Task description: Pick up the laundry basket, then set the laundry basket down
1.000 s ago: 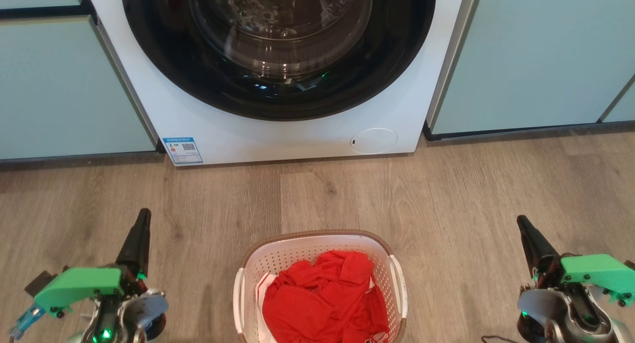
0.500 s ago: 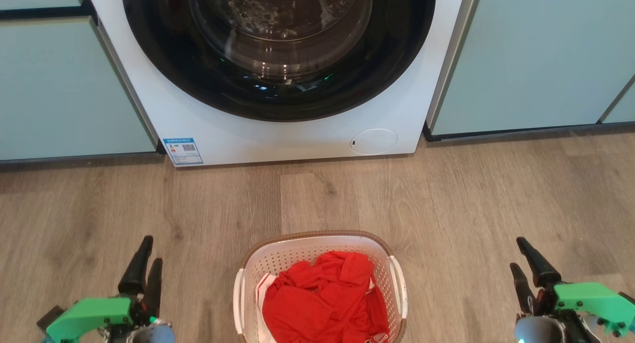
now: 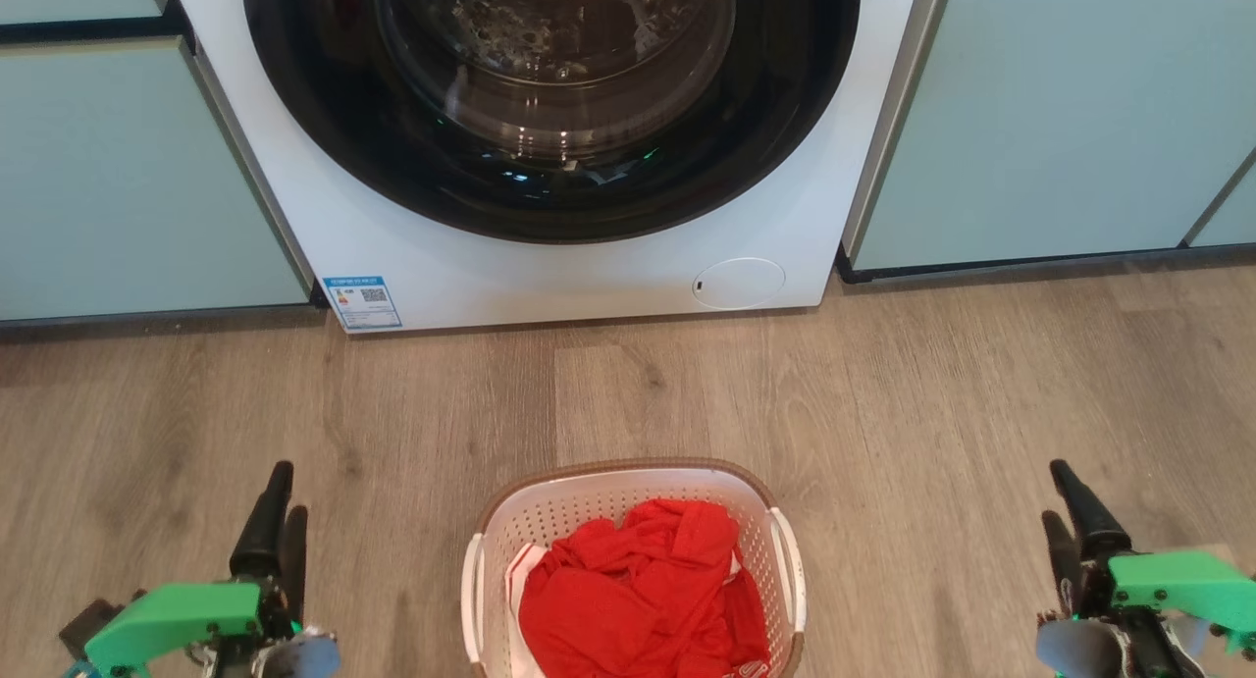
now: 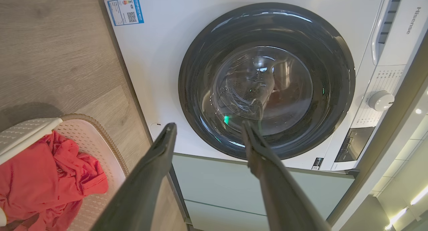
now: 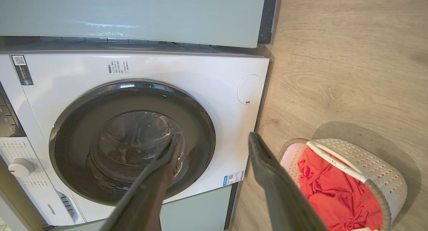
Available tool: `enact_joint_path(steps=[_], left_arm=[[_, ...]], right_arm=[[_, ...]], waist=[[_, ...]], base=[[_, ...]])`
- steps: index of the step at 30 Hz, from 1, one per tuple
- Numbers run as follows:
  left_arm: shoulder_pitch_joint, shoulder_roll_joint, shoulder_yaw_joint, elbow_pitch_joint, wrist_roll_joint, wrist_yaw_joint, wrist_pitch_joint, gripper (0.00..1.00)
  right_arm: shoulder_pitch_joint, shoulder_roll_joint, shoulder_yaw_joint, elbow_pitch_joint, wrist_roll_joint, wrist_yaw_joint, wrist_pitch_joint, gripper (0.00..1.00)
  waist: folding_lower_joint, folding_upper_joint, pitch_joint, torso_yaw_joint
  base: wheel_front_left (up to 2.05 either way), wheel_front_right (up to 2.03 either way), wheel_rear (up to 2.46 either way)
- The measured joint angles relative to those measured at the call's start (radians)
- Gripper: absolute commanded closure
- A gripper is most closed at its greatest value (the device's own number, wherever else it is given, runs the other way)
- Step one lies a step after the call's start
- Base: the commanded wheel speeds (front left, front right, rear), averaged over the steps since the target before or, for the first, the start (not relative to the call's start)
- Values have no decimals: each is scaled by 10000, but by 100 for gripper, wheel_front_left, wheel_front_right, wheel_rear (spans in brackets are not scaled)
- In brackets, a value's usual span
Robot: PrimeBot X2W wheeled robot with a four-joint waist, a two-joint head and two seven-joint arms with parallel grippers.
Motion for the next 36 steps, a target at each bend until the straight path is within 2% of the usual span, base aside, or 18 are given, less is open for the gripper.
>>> enact_joint_path(steps=[5, 15, 34, 36], left_arm=[[-102, 0, 31, -69, 380, 0, -153, 0], [-135, -2, 267, -614, 1806, 10, -408, 0], [-362, -4, -570, -1689, 5614, 1331, -951, 0], [-365, -6, -738, -1753, 6234, 1595, -1035, 0]], right_arm=[[-4, 0, -79, -163, -464, 0, -102, 0], [-85, 0, -8, -662, -2196, 0, -403, 0], [-402, 0, 115, -1490, -5434, 0, -936, 0], [-404, 0, 249, -1622, -5971, 0, -1016, 0]], waist=[[0, 0, -4, -3], [0, 0, -14, 13], [1, 0, -95, 110], [1, 0, -102, 120]], base=[[0, 0, 0], [0, 0, 0], [0, 0, 0], [0, 0, 0]])
